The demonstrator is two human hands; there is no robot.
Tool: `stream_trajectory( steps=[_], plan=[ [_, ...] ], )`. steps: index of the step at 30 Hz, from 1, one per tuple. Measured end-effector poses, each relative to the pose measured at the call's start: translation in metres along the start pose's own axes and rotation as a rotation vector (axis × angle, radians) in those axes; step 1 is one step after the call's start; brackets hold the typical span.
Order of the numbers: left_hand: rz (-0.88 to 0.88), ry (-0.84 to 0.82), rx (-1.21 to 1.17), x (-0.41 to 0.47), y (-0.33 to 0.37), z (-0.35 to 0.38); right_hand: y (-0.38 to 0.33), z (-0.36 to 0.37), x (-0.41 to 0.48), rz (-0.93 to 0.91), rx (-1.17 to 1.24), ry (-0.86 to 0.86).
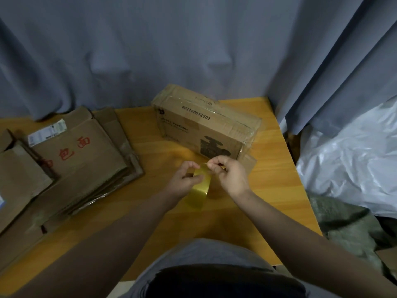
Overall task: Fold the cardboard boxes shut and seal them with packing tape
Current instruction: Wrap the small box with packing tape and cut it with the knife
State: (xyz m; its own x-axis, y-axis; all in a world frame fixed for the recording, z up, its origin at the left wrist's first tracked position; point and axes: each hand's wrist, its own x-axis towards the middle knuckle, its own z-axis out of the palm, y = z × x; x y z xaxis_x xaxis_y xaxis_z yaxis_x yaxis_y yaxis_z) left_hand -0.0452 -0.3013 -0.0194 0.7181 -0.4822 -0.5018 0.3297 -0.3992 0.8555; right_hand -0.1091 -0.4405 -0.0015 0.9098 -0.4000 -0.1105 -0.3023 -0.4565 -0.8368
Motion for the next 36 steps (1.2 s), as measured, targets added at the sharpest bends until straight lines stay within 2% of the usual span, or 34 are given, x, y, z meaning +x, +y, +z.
stream_trajectory(
  steps=[2, 4, 9, 12, 16, 27, 33, 36],
  plan=[
    [-0.033, -0.014, -0.087, -0.003, 0.000, 0.000, 0.002, 0.001, 0.002, 0.016, 0.085, 0.011],
    [-0.040, -0.010, -0.065, -0.003, -0.001, 0.001, 0.004, 0.000, 0.001, 0.023, 0.138, 0.022],
    [-0.018, 0.017, -0.022, -0.001, -0.005, 0.002, 0.004, -0.001, 0.001, 0.083, 0.101, -0.002],
    [-0.033, 0.010, -0.036, -0.002, -0.008, 0.003, 0.006, -0.004, 0.002, 0.036, 0.109, -0.037],
    [-0.044, 0.004, -0.058, -0.001, -0.009, 0.003, 0.009, -0.005, 0.001, -0.065, 0.017, -0.067],
    [-0.063, -0.024, -0.097, -0.002, -0.008, 0.003, 0.011, 0.000, 0.003, -0.018, -0.112, -0.053],
    [-0.039, -0.021, -0.068, -0.003, -0.011, 0.005, 0.003, 0.003, 0.000, -0.089, -0.227, -0.027],
    [-0.039, -0.009, -0.061, -0.004, -0.011, 0.005, 0.002, 0.003, 0.000, -0.119, -0.243, -0.072]
  ],
)
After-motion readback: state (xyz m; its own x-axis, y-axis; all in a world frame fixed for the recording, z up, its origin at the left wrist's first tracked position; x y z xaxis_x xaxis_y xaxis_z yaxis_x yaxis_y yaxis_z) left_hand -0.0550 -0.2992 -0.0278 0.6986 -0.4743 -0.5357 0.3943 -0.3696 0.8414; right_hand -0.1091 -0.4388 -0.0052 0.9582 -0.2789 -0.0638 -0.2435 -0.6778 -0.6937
